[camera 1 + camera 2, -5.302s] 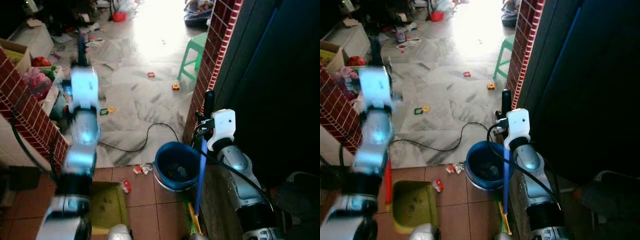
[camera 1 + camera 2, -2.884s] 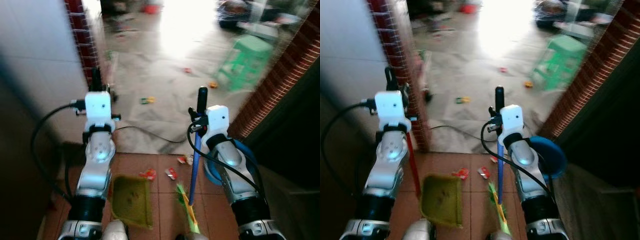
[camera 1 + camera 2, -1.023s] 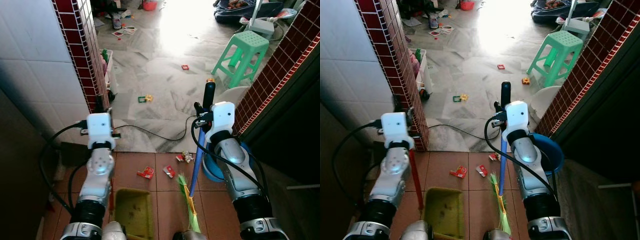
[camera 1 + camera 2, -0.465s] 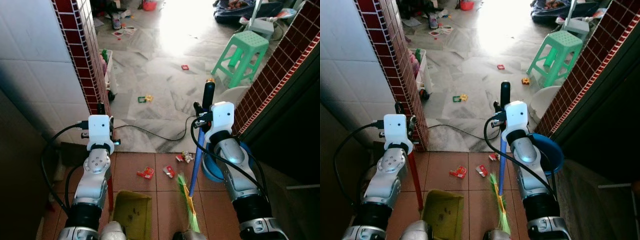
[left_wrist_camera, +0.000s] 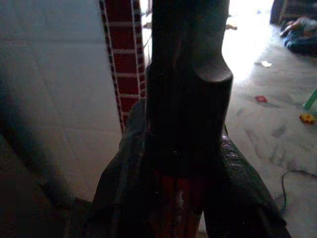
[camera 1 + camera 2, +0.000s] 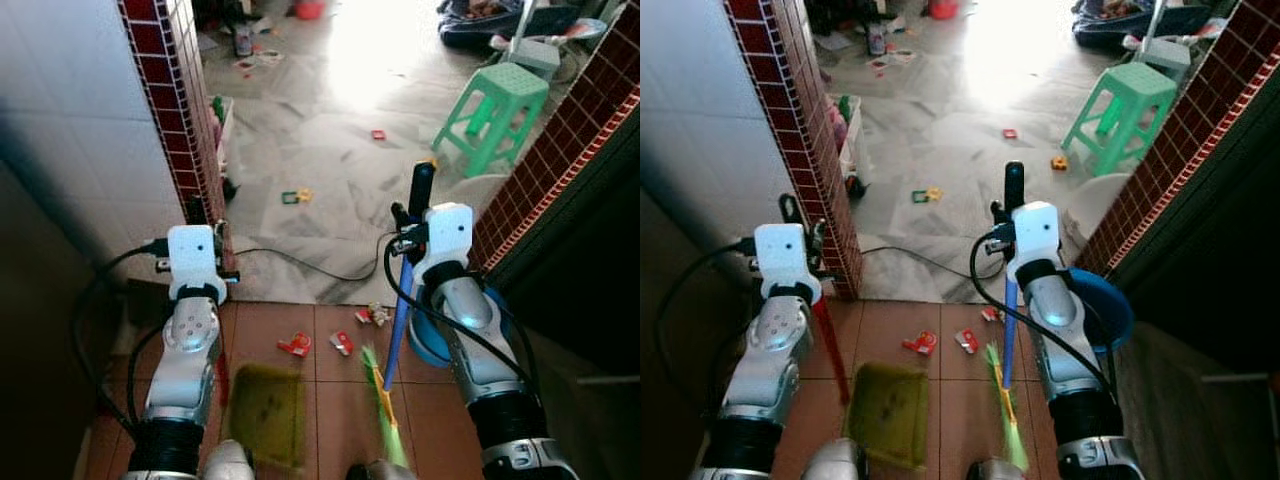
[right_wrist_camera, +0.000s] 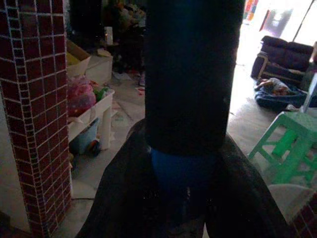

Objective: Sweep floor

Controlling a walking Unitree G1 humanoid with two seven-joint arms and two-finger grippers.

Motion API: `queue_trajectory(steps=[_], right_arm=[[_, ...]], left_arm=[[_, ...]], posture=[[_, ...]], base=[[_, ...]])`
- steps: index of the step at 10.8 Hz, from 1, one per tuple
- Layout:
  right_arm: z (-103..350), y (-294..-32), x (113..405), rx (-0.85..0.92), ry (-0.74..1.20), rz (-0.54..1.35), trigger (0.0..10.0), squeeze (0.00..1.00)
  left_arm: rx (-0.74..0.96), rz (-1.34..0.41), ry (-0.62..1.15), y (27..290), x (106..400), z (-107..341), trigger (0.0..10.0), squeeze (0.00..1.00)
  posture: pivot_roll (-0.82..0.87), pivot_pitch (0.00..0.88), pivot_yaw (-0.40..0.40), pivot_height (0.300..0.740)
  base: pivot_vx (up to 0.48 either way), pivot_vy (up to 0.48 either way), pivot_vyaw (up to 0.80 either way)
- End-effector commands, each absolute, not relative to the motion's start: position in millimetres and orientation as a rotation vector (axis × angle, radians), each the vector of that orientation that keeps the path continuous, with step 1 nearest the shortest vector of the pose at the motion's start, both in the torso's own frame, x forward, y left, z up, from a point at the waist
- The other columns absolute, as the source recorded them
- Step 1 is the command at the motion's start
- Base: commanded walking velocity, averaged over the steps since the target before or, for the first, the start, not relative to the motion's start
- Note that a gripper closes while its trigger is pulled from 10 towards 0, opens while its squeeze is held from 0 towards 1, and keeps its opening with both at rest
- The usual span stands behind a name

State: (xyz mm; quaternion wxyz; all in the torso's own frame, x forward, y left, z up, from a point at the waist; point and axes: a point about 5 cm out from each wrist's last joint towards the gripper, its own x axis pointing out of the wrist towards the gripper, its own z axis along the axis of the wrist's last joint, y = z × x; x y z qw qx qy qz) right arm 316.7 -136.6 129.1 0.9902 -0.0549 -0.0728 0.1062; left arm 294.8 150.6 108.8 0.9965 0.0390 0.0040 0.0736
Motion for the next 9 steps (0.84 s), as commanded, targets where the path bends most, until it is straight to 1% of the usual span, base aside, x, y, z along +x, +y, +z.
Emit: queue_trajectory(steps=[1,3,6,9], right_arm=[[145.8,-137.6,322.7,-0.119,-0.213,0.206,10.0,0.0],[146.4,-137.8,323.6,-0.122,-0.217,0.204,10.0,0.0],[145.8,-140.8,321.9,-0.132,-0.219,0.197,10.0,0.0],[146.6,-141.8,323.4,-0.138,-0.22,0.199,10.0,0.0]], left_arm=[[0.079,0.166,-0.083,152.1,295.8,128.0,10.0,0.0],[0.067,0.174,-0.099,152.5,296.9,133.9,10.0,0.0],[0.049,0.158,-0.145,145.5,299.9,147.3,10.0,0.0],[0.069,0.17,-0.124,145.7,299.5,141.6,10.0,0.0]], posture=[[0.02,0.052,-0.068,0.74],[0.01,0.051,-0.065,0.74],[0.01,0.05,-0.061,0.74],[0.01,0.051,-0.068,0.74]], base=[[0.412,0.244,0.0],[0.412,0.244,0.0],[0.412,0.244,0.0],[0.35,0.324,0.0]])
